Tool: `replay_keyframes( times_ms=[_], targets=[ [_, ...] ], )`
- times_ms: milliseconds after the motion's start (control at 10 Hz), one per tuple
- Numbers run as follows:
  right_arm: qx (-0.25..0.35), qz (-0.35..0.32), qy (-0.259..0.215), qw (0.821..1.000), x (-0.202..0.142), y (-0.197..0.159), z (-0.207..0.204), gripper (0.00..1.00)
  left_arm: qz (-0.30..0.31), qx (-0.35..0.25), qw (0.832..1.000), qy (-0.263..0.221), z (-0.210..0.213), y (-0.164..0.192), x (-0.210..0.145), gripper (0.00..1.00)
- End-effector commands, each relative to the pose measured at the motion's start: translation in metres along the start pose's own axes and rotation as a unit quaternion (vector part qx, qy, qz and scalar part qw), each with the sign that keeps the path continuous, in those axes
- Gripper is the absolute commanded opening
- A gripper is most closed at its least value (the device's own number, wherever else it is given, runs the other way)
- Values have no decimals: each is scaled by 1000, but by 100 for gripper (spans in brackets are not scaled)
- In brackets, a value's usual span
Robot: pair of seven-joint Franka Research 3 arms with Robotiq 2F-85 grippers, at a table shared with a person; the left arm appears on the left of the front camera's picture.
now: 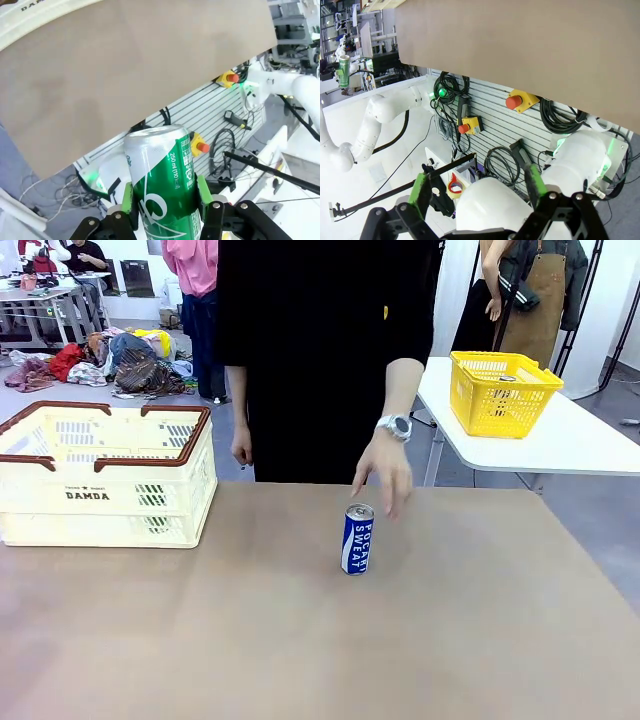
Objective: Place the drinks into the Shopping basket.
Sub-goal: Pick up one drink and place it into the Shopping basket.
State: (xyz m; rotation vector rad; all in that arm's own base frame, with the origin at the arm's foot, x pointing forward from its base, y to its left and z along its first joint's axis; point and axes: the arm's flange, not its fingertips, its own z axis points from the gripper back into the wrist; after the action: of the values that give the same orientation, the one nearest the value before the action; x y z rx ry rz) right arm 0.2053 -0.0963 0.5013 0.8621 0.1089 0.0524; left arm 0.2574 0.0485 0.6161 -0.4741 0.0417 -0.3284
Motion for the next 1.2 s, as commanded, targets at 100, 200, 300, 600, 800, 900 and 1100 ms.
replay_keyframes(
  times_ms=[100, 200, 300, 600, 800, 900, 1100],
  targets=[
    [4, 7, -1, 1000, 0, 2, 2, 100, 26, 21, 999, -29, 9, 14, 5, 0],
    [4, 7, -1, 1000, 0, 2, 2, 100, 50, 30, 997, -54, 23, 25, 26, 0],
    [4, 7, -1, 1000, 0, 2, 2, 100, 93, 42, 988, -112, 41, 40, 53, 0],
    [4, 7, -1, 1000, 0, 2, 2, 100, 100, 92, 969, -205, 61, 86, 158, 0],
    [4, 7, -1, 1000, 0, 2, 2, 100, 126, 119, 954, -246, 46, 125, 220, 0],
    [4, 7, -1, 1000, 0, 2, 2, 100, 127, 125, 951, -251, 28, 150, 251, 0],
    [4, 7, -1, 1000, 0, 2, 2, 100, 132, 139, 952, -238, -7, 182, 283, 0]
  ],
)
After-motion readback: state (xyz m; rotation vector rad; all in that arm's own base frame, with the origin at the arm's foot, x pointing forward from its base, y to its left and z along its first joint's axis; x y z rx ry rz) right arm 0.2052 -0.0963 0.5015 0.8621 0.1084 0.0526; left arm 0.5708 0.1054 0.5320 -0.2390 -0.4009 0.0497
